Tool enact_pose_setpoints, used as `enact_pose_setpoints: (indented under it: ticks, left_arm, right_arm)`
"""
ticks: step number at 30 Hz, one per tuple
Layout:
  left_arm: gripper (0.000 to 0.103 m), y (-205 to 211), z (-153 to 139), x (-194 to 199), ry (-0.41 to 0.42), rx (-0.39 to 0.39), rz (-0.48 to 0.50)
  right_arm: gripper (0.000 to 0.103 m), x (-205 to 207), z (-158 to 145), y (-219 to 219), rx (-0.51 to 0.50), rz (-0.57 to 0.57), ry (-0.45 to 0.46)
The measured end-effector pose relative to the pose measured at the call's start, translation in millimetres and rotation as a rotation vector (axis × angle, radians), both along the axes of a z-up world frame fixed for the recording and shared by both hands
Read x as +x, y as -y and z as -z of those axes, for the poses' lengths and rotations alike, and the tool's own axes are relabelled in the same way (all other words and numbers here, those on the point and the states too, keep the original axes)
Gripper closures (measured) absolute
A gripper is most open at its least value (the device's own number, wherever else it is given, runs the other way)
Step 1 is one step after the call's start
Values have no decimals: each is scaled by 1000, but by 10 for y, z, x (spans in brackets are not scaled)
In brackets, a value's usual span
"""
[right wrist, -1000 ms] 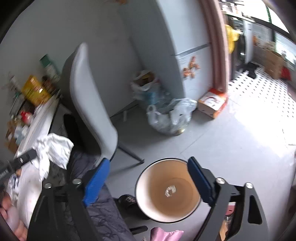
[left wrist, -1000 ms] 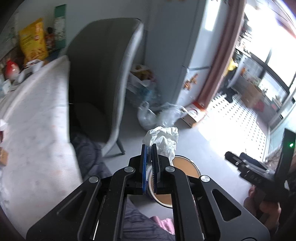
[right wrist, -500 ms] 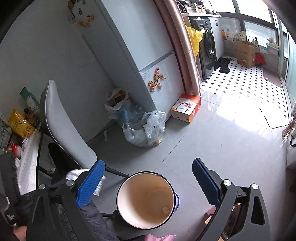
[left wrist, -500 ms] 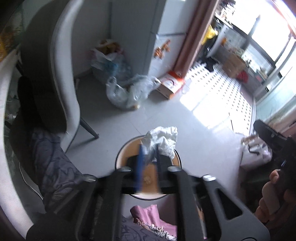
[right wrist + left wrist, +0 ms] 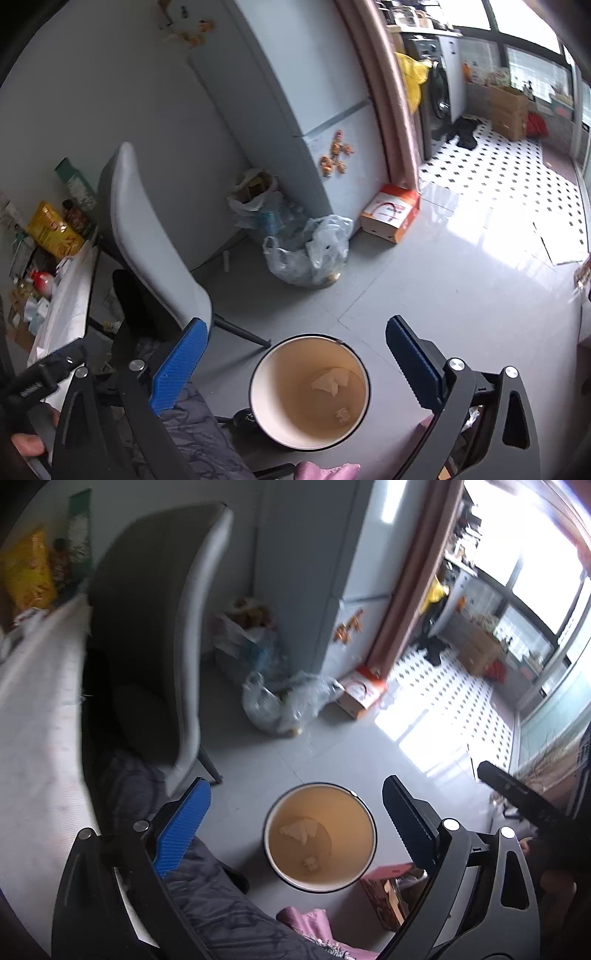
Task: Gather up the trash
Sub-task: 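Open the left gripper over the bucket to drop the white tissue, then move both open grippers back over the table clutter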
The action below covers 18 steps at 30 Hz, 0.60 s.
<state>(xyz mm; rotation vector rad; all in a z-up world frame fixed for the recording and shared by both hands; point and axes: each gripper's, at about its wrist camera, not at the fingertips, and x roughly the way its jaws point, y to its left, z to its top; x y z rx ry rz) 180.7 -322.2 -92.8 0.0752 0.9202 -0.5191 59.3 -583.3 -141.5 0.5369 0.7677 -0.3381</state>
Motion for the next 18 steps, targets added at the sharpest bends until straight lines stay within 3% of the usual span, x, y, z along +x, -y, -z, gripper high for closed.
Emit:
enact_pose_setpoints:
  ticks: [13,18]
  left_arm:
    - [6,-1354,-630,-260,153,-76,-239]
    - [6,-1824,-739,-384,191,-112,-313]
  right_arm:
    - [8,304,-497,-1113,-41,-229,76]
    - [8,334,-701,-1583,-67,-309,95]
